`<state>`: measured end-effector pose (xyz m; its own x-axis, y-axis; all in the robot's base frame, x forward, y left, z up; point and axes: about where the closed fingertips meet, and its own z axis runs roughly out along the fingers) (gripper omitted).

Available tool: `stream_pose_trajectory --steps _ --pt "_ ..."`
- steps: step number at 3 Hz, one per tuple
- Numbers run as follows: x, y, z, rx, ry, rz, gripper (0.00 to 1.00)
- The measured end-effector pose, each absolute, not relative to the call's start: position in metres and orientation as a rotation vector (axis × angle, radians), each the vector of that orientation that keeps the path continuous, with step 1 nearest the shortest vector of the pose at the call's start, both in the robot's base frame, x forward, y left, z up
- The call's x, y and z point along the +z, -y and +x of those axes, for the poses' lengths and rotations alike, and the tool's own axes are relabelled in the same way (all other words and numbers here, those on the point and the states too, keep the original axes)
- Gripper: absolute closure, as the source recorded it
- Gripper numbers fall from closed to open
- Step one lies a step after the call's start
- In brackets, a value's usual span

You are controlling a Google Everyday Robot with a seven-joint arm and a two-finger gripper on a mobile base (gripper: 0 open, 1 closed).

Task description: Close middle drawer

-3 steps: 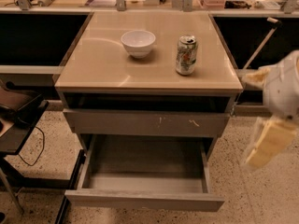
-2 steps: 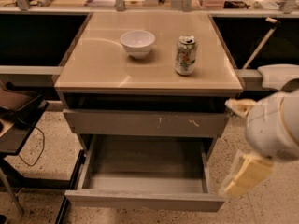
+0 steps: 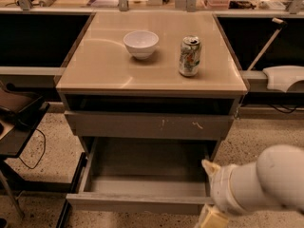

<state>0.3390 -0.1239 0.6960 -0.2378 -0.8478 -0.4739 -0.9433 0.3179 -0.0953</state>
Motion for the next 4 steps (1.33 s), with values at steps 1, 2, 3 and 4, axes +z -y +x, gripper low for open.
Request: stream_pose_trajectory --steps 1,2,3,4 --pt "0.661 0.135 0.325 0.268 -2.21 -1.554 0.0" --pt "0.662 0.134 0.325 0.268 -2.207 -1.556 0.0" --pt "0.64 0.141 0.302 0.206 -2.224 -1.552 0.0" --pt "0.591 0.164 0.257 0.069 -2.252 -1.552 0.0"
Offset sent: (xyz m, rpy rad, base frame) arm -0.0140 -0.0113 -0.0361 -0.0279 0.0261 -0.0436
